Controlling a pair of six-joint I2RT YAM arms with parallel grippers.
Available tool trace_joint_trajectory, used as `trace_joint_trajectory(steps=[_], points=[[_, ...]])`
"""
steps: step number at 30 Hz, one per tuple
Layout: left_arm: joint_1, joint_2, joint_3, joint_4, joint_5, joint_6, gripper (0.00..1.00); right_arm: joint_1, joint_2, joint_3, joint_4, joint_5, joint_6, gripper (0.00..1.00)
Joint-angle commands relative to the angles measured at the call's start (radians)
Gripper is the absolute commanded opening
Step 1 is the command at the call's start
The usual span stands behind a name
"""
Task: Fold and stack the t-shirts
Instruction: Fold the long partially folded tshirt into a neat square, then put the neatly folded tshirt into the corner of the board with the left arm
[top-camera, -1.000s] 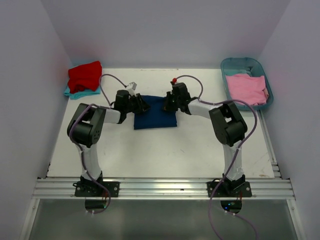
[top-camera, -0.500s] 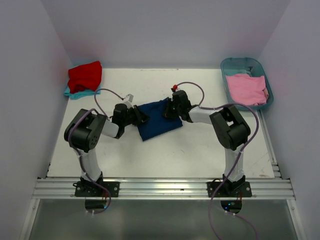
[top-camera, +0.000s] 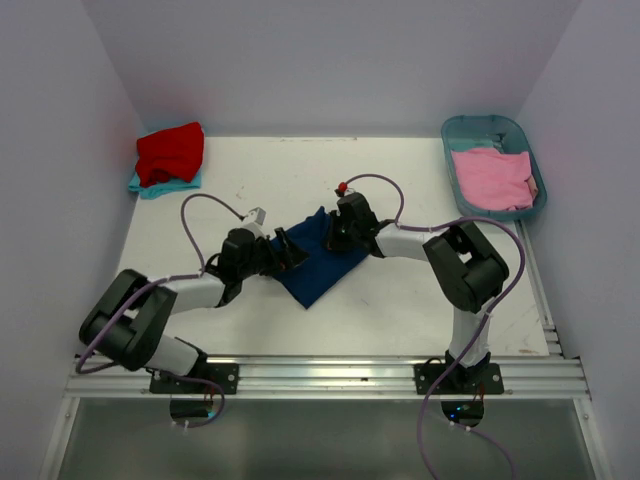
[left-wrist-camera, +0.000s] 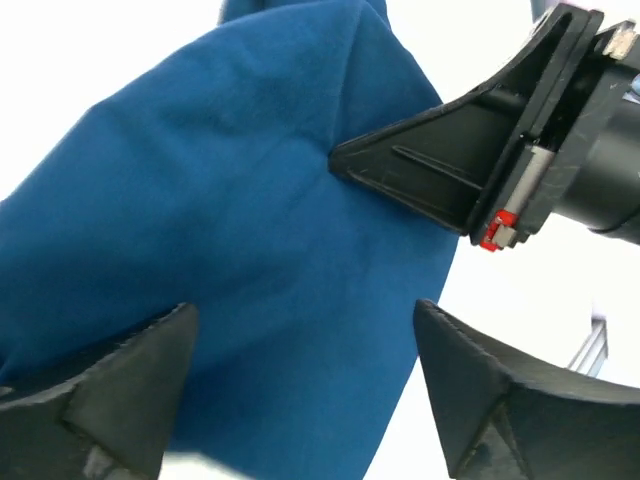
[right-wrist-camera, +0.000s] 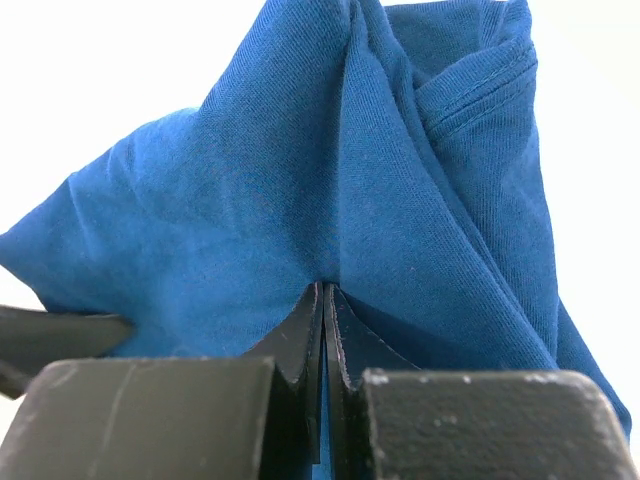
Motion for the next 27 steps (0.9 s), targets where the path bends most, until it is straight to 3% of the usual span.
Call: trace_joint_trajectory(steps=[1, 5, 9, 13, 17, 21, 27], points=[[-0.033, -0.183, -0.034, -0.265, -0.174, -0.022, 0.98, -0.002, 0.020, -0.013, -0.151, 0.047, -0.039, 0.00], [-0.073, -0.334, -0.059, -0.501, -0.219, -0.081, 1.00, -0.001, 0.007, -0.016, -0.166, 0.049, -0.034, 0.00], [-0.124, -0.443, -0.158, -0.637, -0.227, -0.157, 1.00, 0.004, -0.019, -0.025, -0.181, 0.058, -0.031, 0.00], [-0.173, -0.543, -0.258, -0.651, -0.278, -0.266, 1.00, 0.015, -0.042, -0.036, -0.188, 0.067, -0.031, 0.00], [-0.185, -0.561, -0.332, -0.494, -0.308, -0.351, 1.00, 0.028, -0.045, -0.042, -0.189, 0.067, -0.030, 0.00], [-0.184, -0.447, -0.312, -0.372, -0.354, -0.372, 1.00, 0.044, -0.045, -0.047, -0.189, 0.067, -0.030, 0.00], [-0.188, -0.027, -0.116, -0.280, -0.354, -0.355, 1.00, 0.064, -0.048, -0.057, -0.180, 0.087, -0.019, 0.00]])
